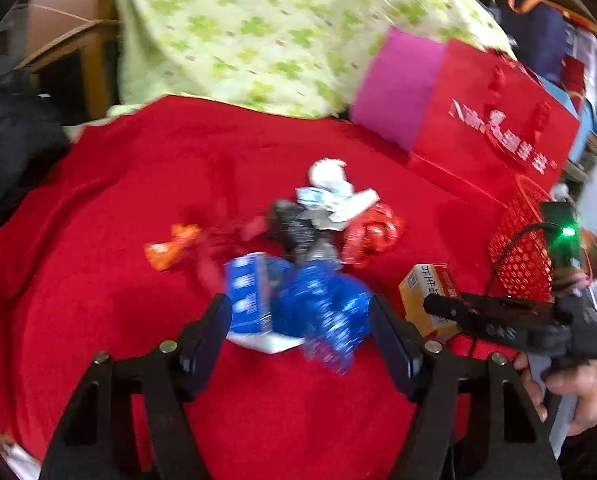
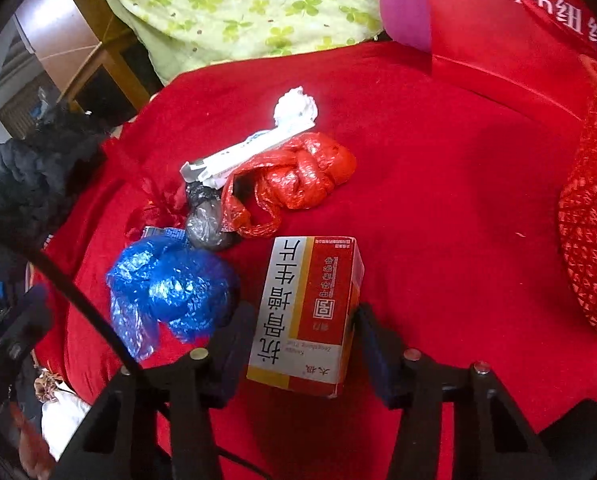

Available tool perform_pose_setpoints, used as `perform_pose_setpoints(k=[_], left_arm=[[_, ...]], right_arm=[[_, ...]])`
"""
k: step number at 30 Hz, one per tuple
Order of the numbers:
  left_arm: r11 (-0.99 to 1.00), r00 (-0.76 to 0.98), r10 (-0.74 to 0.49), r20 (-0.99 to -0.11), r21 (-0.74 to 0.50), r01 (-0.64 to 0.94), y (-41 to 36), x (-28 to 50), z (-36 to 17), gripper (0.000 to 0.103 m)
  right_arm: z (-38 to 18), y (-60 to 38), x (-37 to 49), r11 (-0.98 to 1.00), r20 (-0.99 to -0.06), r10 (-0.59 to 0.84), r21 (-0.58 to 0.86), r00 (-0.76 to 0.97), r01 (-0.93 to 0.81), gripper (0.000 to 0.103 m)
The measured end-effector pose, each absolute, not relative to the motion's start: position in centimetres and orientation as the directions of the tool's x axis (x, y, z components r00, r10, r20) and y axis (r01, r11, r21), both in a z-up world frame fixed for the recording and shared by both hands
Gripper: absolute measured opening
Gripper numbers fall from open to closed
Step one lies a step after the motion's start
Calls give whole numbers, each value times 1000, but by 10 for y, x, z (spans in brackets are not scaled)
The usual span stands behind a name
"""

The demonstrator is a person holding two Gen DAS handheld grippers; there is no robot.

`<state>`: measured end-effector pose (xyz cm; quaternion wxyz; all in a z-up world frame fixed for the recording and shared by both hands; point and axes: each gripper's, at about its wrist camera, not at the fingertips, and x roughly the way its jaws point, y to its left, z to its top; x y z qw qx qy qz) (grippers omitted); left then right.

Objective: Collect trash
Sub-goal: 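Grasp the blue plastic bag with the left tool while the right tool grasps the red-and-white box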

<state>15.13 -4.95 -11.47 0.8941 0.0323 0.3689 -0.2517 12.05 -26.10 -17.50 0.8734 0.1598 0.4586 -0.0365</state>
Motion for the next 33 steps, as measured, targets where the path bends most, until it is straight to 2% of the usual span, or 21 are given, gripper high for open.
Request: perform_pose_setpoints(k=[4,5,6,10,11,14,17,23,29,33], left_arm=[[848,554,-418,-720,-91,522,-76,172,-128,71],[840,528,-419,-739,-95,534,-82,177,-133,64],[832,502,-426,-753,-107,545,-85,181,-138,52],[842,454,-395,-799,-116,527,-86,189,-159,34],[846,459,-390,-798,-114,521,-84,186,-160,20],[838,442,-415,-795,-144,526,-82,174,-159,15],[849,472,-393,-789,-115,516,-86,158,-159,12],[858,523,-407,-749,-116,501,-91,139,-146,10],[853,597,-436,-674,-98,512,-104,128,-98,10],[822,622,-495,-607,-94,562,-132,119,-55,10]], right_arm=[[-168,-276,102,933,-798,106,286,594,218,54],[-167,-278,98,932,-793,106,290,599,219,54],[-164,-281,93,930,-789,106,294,605,220,54],[-154,-287,74,931,-765,100,298,637,212,54],[-151,-288,71,933,-759,95,294,644,209,54],[-142,-290,63,937,-736,87,289,671,195,54],[-133,-290,55,941,-710,87,290,698,178,54],[-106,-294,36,939,-643,100,313,759,142,54],[-65,-313,5,926,-533,112,363,839,107,54],[-35,-341,-27,915,-448,54,380,892,136,54]])
